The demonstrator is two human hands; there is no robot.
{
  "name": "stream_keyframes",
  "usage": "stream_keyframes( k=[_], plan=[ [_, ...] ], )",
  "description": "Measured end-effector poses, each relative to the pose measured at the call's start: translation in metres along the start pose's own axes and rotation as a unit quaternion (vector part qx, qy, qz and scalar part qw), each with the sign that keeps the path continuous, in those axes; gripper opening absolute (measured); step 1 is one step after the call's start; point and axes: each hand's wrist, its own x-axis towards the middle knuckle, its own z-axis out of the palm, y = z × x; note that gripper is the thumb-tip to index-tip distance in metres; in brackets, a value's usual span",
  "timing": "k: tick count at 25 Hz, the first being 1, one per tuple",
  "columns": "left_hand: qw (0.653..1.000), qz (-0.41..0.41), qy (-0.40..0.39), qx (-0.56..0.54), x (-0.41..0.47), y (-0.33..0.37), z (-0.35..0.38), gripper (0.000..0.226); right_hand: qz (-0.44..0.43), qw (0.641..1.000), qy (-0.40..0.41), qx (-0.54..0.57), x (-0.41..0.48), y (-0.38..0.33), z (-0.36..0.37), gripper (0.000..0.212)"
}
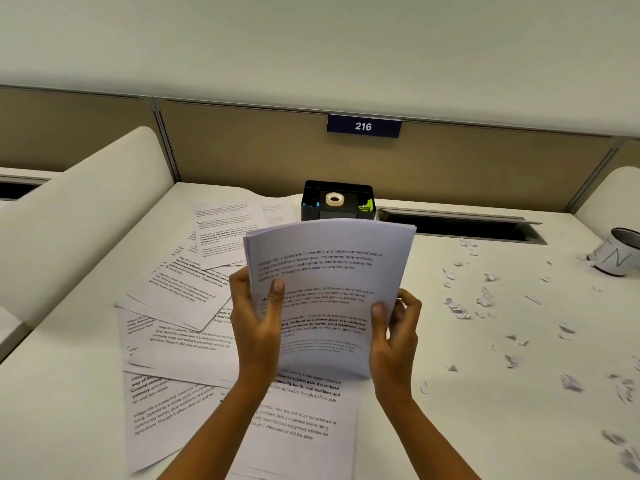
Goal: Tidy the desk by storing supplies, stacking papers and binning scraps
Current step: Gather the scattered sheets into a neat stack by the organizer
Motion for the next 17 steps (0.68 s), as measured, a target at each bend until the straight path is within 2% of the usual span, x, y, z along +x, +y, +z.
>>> stream_keyframes(
  k=[3,6,9,11,14,17],
  plan=[
    [0.999,-0.030,-0.017,-0.001,-0.002,-0.014,-0.005,0.026,0.011,0.999,-0.012,-0.037,-0.003,0.010,0.002,0.028],
    [1.000,-0.027,-0.009,-0.007,-0.001,-0.016,-0.004,0.026,-0.003,0.999,-0.004,-0.043,0.001,0.006,0.005,0.022],
    [0.999,-0.036,-0.011,0.000,0.002,-0.026,-0.005,0.020,0.011,0.999,-0.016,-0.047,-0.001,0.010,0.008,0.022],
    [0.997,-0.065,-0.031,0.010,0.000,-0.038,-0.008,0.014,0.024,0.998,-0.029,-0.059,-0.005,0.017,0.008,0.031],
    [0.993,-0.084,-0.054,0.066,-0.002,-0.054,-0.014,0.013,0.017,0.995,-0.029,-0.094,-0.005,0.025,0.009,0.046],
    [0.977,-0.071,-0.037,0.195,0.018,-0.075,-0.033,0.024,-0.010,0.993,-0.010,-0.121,0.006,0.026,0.007,0.037]
  ],
)
